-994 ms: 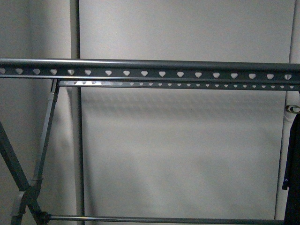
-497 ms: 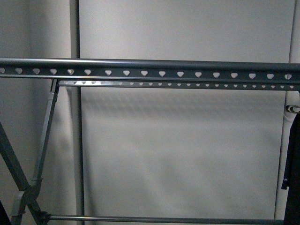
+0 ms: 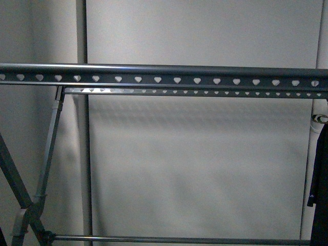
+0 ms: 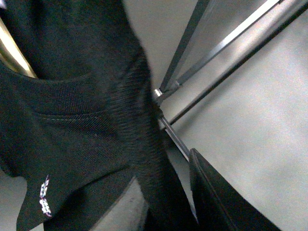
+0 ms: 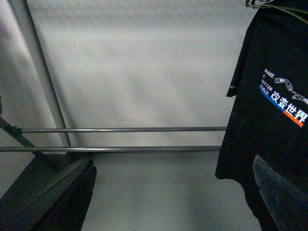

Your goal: Hang clothes on hanger

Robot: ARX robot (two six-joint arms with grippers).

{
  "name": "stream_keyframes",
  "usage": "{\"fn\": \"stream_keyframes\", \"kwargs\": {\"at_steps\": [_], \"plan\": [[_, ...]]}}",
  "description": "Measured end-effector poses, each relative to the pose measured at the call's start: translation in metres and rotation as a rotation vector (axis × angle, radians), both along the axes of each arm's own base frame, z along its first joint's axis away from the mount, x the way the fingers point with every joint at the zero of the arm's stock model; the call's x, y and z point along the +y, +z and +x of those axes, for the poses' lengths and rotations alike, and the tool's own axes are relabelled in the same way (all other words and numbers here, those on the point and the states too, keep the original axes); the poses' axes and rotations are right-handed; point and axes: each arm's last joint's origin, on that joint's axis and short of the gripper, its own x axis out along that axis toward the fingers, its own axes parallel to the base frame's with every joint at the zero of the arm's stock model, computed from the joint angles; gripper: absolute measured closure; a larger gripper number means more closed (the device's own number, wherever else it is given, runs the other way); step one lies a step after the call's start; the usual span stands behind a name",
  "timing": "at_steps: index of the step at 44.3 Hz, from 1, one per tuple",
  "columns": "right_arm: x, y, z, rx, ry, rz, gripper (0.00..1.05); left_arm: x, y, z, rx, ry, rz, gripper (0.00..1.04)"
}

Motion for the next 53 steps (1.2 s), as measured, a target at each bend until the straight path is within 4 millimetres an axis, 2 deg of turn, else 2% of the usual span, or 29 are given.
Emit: {"fn": "stream_keyframes", "kwargs": {"at_steps": [4, 6, 8, 13, 19, 22, 27, 31, 33, 36, 41, 45, 53], "plan": [[0.0, 0.0, 0.0, 0.0, 0.0, 0.0, 0.07, -0.006, -0.011, -0.016, -0.004, -0.082, -0.029, 0.97], [0.0, 0.0, 0.0, 0.0, 0.0, 0.0, 0.07, -0.01, -0.017, -0.026, -0.004, -0.12, -0.043, 1.01], [0.0, 0.0, 0.0, 0.0, 0.0, 0.0, 0.07, -0.013, -0.021, -0.034, 0.002, -0.156, -0.05, 1.01], [0.0, 0.0, 0.0, 0.0, 0.0, 0.0, 0.07, -0.029, -0.034, -0.074, 0.031, -0.351, -0.042, 1.01], [0.0, 0.0, 0.0, 0.0, 0.0, 0.0, 0.07, -0.055, -0.043, -0.115, 0.098, -0.69, 0.014, 1.01], [0.0, 0.0, 0.0, 0.0, 0.0, 0.0, 0.07, -0.071, -0.043, -0.131, 0.114, -0.919, 0.068, 1.01], [0.0, 0.0, 0.0, 0.0, 0.0, 0.0, 0.07, -0.088, -0.038, -0.144, 0.106, -1.209, 0.184, 1.01], [0.0, 0.0, 0.0, 0.0, 0.0, 0.0, 0.07, -0.095, -0.035, -0.147, 0.057, -1.405, 0.325, 1.01], [0.0, 0.0, 0.0, 0.0, 0.0, 0.0, 0.07, -0.097, -0.033, -0.147, 0.007, -1.482, 0.456, 1.01], [0.0, 0.0, 0.0, 0.0, 0.0, 0.0, 0.07, -0.097, -0.03, -0.145, -0.051, -1.582, 0.63, 1.01], [0.0, 0.0, 0.0, 0.0, 0.0, 0.0, 0.07, -0.093, -0.028, -0.139, -0.102, -1.746, 0.793, 1.01], [0.0, 0.0, 0.0, 0.0, 0.0, 0.0, 0.07, -0.091, -0.026, -0.13, -0.12, -1.841, 1.007, 1.01], [0.0, 0.0, 0.0, 0.0, 0.0, 0.0, 0.07, -0.096, -0.029, -0.115, -0.175, -1.909, 1.271, 1.01]]}}
